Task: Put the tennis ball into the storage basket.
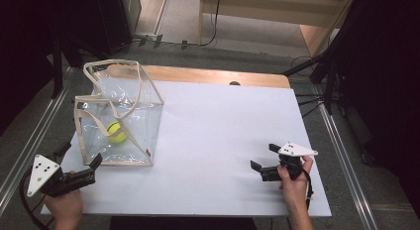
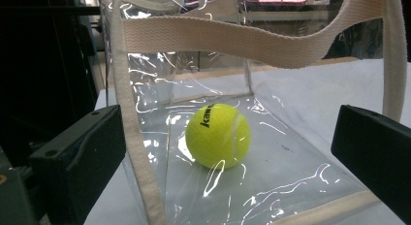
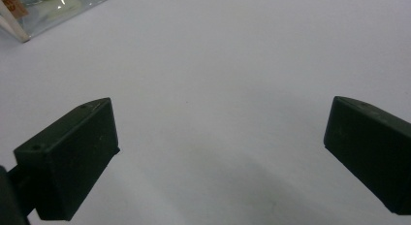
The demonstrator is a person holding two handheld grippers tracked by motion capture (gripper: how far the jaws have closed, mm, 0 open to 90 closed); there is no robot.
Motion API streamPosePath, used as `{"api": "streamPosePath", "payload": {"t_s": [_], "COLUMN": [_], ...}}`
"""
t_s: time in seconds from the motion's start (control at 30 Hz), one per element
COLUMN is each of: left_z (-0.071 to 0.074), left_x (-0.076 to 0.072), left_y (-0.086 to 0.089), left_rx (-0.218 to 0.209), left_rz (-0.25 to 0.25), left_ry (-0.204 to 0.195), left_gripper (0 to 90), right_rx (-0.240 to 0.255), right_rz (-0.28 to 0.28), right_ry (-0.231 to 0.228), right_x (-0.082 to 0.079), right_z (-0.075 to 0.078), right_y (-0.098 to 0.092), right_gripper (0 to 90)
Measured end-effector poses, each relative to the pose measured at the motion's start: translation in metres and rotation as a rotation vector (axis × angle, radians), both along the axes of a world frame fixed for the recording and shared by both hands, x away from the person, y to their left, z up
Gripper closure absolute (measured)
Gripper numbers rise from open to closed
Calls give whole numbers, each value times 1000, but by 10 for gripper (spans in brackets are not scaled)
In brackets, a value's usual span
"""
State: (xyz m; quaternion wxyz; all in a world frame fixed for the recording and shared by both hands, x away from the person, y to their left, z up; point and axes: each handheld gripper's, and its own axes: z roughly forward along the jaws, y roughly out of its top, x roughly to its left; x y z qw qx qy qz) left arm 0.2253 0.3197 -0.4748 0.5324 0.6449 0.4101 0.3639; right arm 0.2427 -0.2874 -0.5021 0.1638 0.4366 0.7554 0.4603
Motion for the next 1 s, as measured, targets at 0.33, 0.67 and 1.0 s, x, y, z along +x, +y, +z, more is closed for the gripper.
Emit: {"api": "streamPosePath", "payload": {"t_s": [0.33, 0.67, 1.0], "left_z": [0, 0, 0], "left_x": [0, 0, 0], "left_y": [-1, -1, 0], "left_rx": [2, 3, 1], "left_rz": [-2, -5, -1], "left_ry": [2, 3, 1], "left_gripper": [0, 0, 0], "right_rx": [-3, 2, 2], "right_rz": [-57, -118, -157], "right_ry": [-3, -6, -12], "right_x": [-10, -21, -25], "right_z": [0, -7, -7], "right_y": [-28, -49, -56], "right_gripper": [0, 0, 0]}}
